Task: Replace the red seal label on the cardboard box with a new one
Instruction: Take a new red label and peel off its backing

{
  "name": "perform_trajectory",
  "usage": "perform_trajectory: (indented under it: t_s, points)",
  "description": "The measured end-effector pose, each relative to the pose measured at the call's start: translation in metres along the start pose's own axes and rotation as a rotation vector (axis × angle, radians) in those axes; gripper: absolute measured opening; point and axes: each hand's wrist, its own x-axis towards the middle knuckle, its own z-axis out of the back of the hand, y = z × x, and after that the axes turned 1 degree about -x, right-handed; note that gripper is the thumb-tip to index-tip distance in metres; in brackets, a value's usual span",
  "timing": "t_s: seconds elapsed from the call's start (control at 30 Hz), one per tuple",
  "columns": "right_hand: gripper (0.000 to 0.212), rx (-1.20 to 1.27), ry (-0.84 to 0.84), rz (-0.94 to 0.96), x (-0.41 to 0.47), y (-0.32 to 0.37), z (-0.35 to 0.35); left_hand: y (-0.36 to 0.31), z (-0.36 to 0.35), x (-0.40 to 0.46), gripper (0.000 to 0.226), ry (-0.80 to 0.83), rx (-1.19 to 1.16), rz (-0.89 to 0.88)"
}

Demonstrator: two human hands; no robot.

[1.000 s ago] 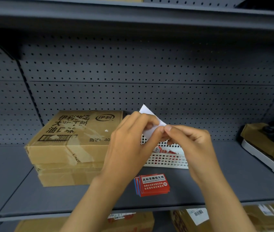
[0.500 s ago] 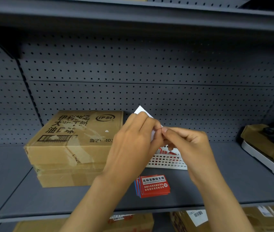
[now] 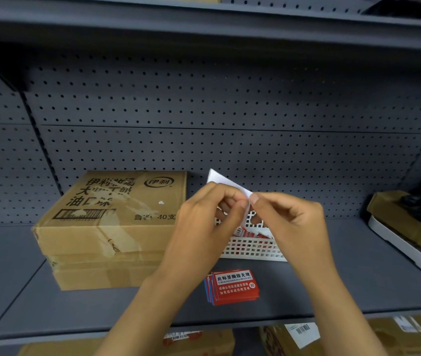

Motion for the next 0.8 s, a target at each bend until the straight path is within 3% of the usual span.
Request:
perform_trajectory:
  t_s: [0.1,0.2,0.3,0.47,0.8]
  points:
    - [0.014,0.053,0.010,0.004,0.000,0.000,0.000,0.000,0.001,0.000,0.009,-0.058,-0.082,0.002]
    - [0.015,-0.053,-0.013,0.098,-0.003,-0.003,0.001,-0.005,0.006,0.004,0.011,-0.021,-0.390,0.215]
    - [0.014,-0.275,-0.064,0.325,-0.003,-0.008,0.001,-0.006,0.009,0.006,0.013,0.030,-0.636,0.386]
    - [0.016,-0.355,-0.109,0.450,-0.004,-0.012,-0.001,-0.009,0.010,0.005,0.013,0.004,-0.729,0.449]
    - [0.018,-0.286,-0.078,0.440,-0.003,-0.011,0.001,-0.013,0.012,0.006,0.025,-0.008,-0.836,0.494]
